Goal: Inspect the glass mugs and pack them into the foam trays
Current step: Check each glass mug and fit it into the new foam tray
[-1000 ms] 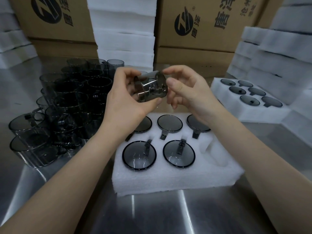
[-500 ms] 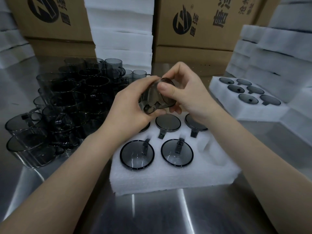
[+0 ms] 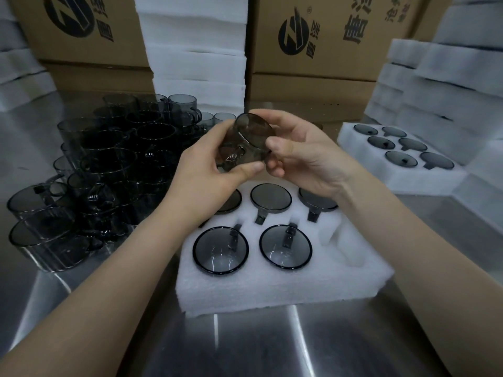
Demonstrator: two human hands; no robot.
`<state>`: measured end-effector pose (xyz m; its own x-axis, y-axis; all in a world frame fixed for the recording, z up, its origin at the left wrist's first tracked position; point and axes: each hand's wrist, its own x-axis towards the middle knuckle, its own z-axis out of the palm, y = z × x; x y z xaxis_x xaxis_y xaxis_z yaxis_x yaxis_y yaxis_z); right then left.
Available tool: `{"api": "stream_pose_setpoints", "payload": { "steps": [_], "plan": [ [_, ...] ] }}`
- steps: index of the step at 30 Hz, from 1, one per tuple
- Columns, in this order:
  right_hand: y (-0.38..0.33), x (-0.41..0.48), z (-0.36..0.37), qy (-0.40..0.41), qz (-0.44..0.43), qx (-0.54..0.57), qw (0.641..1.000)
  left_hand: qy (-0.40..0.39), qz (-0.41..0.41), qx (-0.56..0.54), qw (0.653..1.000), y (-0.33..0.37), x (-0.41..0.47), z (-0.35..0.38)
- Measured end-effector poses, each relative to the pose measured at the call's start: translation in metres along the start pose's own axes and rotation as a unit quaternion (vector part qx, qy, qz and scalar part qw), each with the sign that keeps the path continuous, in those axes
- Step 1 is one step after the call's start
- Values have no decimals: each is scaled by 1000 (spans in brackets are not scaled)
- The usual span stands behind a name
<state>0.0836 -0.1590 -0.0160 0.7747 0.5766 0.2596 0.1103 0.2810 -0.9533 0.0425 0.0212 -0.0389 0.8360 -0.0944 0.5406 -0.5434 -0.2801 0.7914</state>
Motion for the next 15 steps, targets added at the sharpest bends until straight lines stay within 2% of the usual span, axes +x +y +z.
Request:
{"api": "stream_pose_setpoints", "payload": {
  "steps": [4,8,12,15],
  "plan": [
    [2,1,6,64,-15,-100,993,-21,15,46,999,-1,1,1],
    [4,2,11,136,-58,-233,961,-44,39,129,990,-2,3,1],
    [4,3,14,148,-73,-243,956,-43,70,153,985,-4,2,2],
    [6,2,15,121,-58,-234,963,-40,64,161,984,-6,2,1]
  ]
}}
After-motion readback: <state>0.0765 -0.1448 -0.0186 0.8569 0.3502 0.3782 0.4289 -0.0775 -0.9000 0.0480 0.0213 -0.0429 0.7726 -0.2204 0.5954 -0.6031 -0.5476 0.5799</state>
